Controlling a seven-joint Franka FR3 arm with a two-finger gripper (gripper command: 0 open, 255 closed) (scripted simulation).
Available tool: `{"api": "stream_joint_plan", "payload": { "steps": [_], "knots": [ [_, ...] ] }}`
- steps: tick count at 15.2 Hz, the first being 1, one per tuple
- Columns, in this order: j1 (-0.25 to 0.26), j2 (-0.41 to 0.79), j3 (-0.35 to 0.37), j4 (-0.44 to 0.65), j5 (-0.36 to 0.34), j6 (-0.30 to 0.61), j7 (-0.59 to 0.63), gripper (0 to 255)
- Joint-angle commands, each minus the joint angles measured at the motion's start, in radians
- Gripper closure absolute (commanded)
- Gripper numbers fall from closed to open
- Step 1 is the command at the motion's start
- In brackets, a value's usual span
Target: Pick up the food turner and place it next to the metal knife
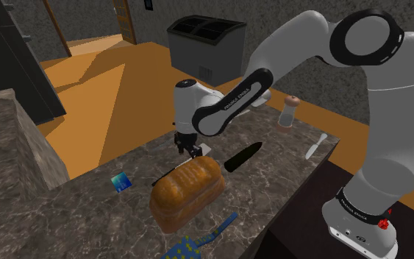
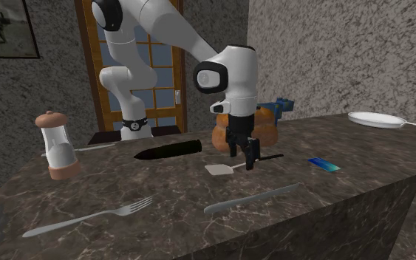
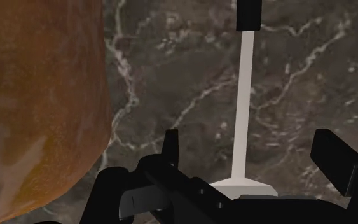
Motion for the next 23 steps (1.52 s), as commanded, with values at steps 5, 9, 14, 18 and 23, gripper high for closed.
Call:
{"api": "stream_joint_plan", "payload": {
  "steps": [5, 9, 14, 18, 23],
  "knots": [
    [0.005, 0.01, -0.007, -0.002, -0.009, 0.012, 0.006, 0],
    [0.005, 0.01, -0.007, -0.002, -0.009, 0.012, 0.006, 255],
    [0.005, 0.011, -0.007, -0.001, -0.009, 0.011, 0.005, 255],
    [0.005, 0.01, -0.007, -0.002, -0.009, 0.012, 0.006, 255],
    [-0.018, -0.036, 0.024, 0.003, 0.028, -0.034, -0.016, 255]
  ]
}}
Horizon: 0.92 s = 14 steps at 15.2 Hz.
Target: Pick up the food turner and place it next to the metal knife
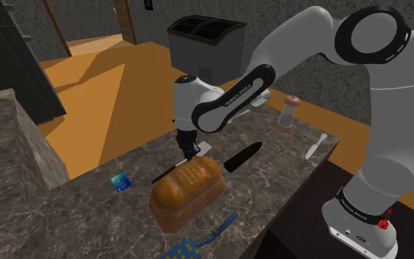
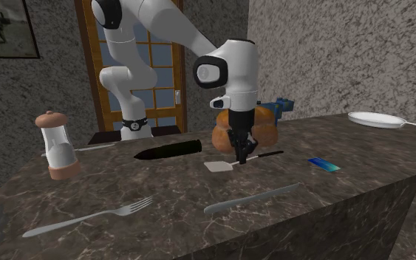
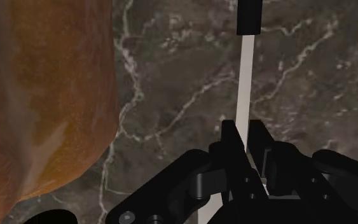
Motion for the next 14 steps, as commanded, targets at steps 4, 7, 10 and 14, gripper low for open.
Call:
{"api": "stream_joint_plan", "payload": {
  "steps": [4, 7, 10, 14],
  "knots": [
    [-0.021, -0.044, 0.028, 0.012, 0.038, -0.049, -0.022, 255],
    [-0.033, -0.069, 0.044, 0.02, 0.06, -0.079, -0.034, 255],
    [-0.044, -0.094, 0.058, 0.031, 0.081, -0.109, -0.047, 255],
    [-0.141, -0.213, 0.1, -0.108, 0.164, -0.065, -0.125, 255]
  ]
}}
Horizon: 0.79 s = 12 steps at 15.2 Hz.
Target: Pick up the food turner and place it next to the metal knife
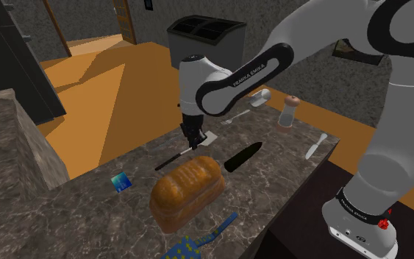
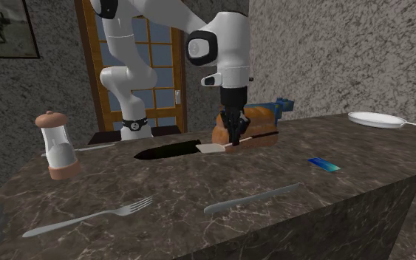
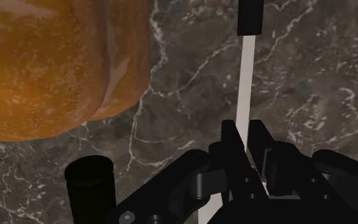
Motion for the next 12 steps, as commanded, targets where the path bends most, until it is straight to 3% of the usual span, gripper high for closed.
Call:
{"api": "stream_joint_plan", "payload": {
  "steps": [1, 7, 12],
  "knots": [
    [-0.065, -0.084, 0.029, -0.095, 0.063, 0.031, -0.059, 255],
    [-0.202, -0.338, 0.063, -0.336, 0.312, 0.092, -0.311, 255],
    [-0.205, -0.539, -0.013, -0.502, 0.509, 0.088, -0.538, 255]
  ]
}}
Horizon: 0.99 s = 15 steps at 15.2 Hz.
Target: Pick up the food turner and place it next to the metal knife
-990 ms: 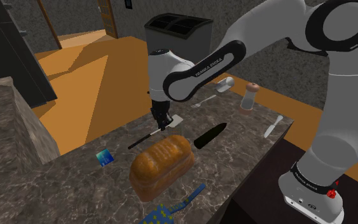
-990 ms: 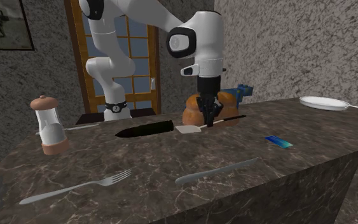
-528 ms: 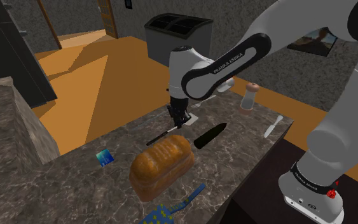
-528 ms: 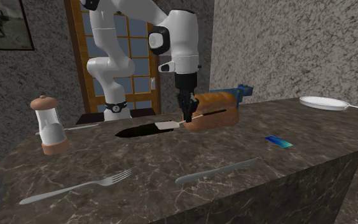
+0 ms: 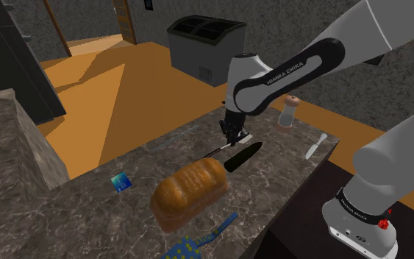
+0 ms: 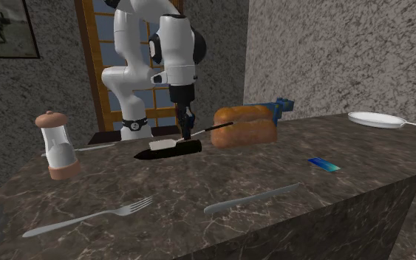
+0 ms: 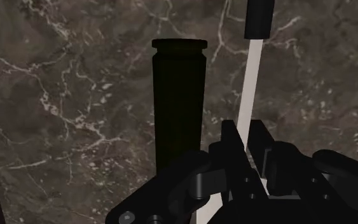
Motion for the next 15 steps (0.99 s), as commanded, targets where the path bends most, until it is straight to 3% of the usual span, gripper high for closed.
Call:
{"api": "stream_joint_plan", "payload": {
  "steps": [1, 7, 15],
  "knots": [
    [0.006, -0.076, -0.044, -0.066, 0.067, -0.006, -0.094, 255],
    [0.032, -0.259, -0.186, -0.233, 0.159, -0.043, -0.296, 255],
    [0.002, -0.44, -0.356, -0.392, 0.144, -0.097, -0.499, 255]
  ]
}}
